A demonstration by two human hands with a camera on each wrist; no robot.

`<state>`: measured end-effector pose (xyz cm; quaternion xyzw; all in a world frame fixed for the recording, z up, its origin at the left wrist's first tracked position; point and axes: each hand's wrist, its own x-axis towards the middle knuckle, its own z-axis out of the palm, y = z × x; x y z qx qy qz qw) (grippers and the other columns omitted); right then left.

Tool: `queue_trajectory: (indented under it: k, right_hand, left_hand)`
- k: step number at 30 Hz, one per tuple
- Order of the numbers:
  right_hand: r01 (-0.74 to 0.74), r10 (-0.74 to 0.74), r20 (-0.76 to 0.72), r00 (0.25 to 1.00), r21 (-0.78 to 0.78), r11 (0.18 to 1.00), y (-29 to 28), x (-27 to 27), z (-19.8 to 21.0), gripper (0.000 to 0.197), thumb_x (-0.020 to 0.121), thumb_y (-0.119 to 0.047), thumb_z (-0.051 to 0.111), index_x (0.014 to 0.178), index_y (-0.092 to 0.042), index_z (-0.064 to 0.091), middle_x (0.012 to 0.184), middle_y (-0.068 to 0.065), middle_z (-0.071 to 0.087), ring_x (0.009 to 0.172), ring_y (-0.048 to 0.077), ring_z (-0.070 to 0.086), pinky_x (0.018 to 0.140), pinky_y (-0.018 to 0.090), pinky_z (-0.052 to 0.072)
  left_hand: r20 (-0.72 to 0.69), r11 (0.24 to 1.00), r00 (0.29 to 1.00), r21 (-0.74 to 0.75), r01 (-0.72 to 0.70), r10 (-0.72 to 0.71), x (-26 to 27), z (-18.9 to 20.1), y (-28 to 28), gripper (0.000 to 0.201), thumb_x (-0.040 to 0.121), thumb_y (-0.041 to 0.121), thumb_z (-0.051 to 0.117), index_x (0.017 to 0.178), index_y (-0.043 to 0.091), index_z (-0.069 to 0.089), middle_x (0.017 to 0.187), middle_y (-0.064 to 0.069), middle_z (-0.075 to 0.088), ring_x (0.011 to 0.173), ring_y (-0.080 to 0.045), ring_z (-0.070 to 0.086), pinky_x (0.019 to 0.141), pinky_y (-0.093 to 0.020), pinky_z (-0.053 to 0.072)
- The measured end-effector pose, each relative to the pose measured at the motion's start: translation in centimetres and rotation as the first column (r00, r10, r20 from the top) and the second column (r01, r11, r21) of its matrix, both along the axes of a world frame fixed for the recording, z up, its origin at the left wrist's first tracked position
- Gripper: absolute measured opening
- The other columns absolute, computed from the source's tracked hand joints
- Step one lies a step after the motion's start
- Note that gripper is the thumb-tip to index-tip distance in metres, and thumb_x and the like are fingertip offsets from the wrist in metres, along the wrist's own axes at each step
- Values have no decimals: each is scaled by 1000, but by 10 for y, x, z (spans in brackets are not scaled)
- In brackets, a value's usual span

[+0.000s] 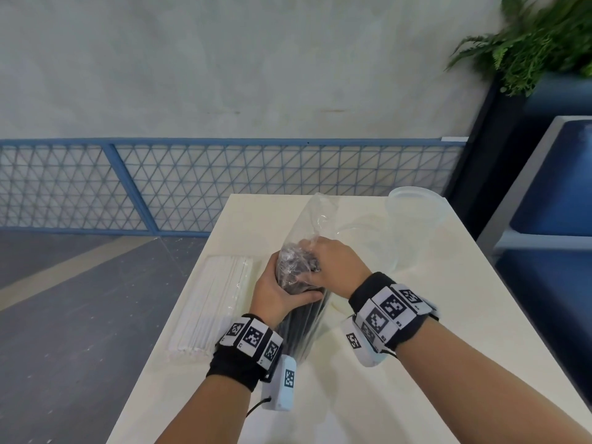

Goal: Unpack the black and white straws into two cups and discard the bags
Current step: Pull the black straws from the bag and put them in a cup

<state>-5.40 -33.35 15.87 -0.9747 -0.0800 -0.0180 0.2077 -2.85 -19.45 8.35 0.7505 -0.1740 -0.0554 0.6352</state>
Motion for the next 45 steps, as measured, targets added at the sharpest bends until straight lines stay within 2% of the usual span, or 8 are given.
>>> queue_trajectory:
  k: [6,13,18,27,30,34,39,45]
  right_hand:
    - [22,-57,120,991,276,961,7,-3,-23,33,85,-21,64,113,-5,61,107,14,59,99,31,55,85,35,43]
    - [48,-184,272,945,439,897,3,13,-8,14,83,-10,65,95,-5,71,93,11,67,76,10,52,70,-2,35]
    - [76,-246,320,915,463,883,-9,30,16,10,83,-16,66,88,-11,73,88,5,67,67,-2,48,67,0,35]
    - [82,-315,371,874,524,848,-24,38,20,9,82,-15,67,87,-13,73,87,-1,66,70,1,51,69,2,37]
    - [34,-278,369,887,547,836,-18,34,9,7,81,-13,68,86,-13,73,89,5,68,75,12,55,71,6,40]
    - [4,-232,354,906,539,842,-3,30,1,7,80,-14,69,87,-13,73,87,-1,65,72,1,53,70,3,39]
    - [9,-217,332,918,528,849,5,30,5,8,81,-14,68,87,-13,73,92,6,67,74,13,56,71,7,40]
    - [5,-293,410,864,574,819,-8,33,30,9,83,-16,66,90,-15,72,91,0,66,75,4,54,72,11,43]
  left_hand:
    - [-30,1000,1000,0,8,-8,5,-3,6,71,53,9,90,114,18,55,104,2,68,97,-5,65,80,-13,50]
    - [-145,999,989,-23,-28,24,10,-8,12,41,67,11,81,98,27,58,94,3,70,89,-12,67,72,-17,52]
    - [-154,997,988,-81,-12,-1,15,-7,16,45,62,30,83,101,25,60,99,-2,71,96,-19,68,84,-32,54]
    - [-89,1000,996,20,19,-17,20,-18,20,53,59,45,77,105,25,58,101,0,71,98,-19,66,92,-46,52]
    - [-97,996,994,66,62,-55,22,-17,24,67,54,45,82,112,31,52,107,2,68,102,-15,65,93,-44,52]
    - [-53,997,996,-32,69,-70,26,6,13,76,58,28,86,120,34,43,112,7,62,101,-1,61,88,-24,50]
    - [51,1000,999,-14,6,-5,36,21,10,63,54,45,80,110,33,52,102,3,69,97,-13,65,92,-37,52]
    - [65,994,995,90,68,-74,37,23,16,59,57,50,78,106,31,52,99,4,70,94,-13,67,89,-38,52]
